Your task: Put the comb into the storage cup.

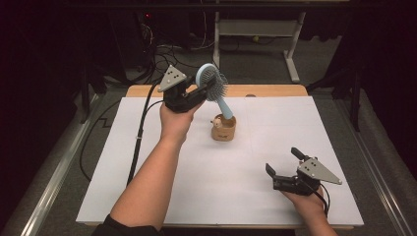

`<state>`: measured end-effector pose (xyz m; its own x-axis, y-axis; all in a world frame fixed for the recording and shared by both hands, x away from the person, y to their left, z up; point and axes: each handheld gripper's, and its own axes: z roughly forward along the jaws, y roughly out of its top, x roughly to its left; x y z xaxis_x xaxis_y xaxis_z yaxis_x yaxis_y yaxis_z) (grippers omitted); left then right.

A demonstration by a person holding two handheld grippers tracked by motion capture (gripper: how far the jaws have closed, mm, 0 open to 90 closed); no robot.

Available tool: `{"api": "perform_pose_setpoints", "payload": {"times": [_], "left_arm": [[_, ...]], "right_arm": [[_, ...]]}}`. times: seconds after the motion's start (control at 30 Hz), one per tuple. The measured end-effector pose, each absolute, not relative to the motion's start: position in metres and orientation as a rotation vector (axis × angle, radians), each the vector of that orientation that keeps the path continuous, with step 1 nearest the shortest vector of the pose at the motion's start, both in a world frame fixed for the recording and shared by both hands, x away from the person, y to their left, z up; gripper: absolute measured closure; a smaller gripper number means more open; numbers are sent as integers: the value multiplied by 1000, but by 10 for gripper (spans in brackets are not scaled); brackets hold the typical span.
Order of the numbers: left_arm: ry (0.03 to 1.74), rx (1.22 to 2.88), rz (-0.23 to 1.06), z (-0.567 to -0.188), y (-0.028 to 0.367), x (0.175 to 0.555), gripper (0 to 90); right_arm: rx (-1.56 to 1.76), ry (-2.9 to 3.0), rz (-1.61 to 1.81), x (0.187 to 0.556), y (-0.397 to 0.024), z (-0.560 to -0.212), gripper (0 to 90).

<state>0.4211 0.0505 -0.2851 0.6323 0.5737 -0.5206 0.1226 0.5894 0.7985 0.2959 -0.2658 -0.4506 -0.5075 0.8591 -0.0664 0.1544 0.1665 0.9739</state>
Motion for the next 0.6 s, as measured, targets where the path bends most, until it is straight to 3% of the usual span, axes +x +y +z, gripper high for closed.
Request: {"api": "perform_pose_setpoints", "payload": {"times": [0.6], "left_arm": [[881, 953, 328, -296, 41, 428, 576]], "right_arm": [[961, 1797, 1393, 296, -266, -451, 0]]}}
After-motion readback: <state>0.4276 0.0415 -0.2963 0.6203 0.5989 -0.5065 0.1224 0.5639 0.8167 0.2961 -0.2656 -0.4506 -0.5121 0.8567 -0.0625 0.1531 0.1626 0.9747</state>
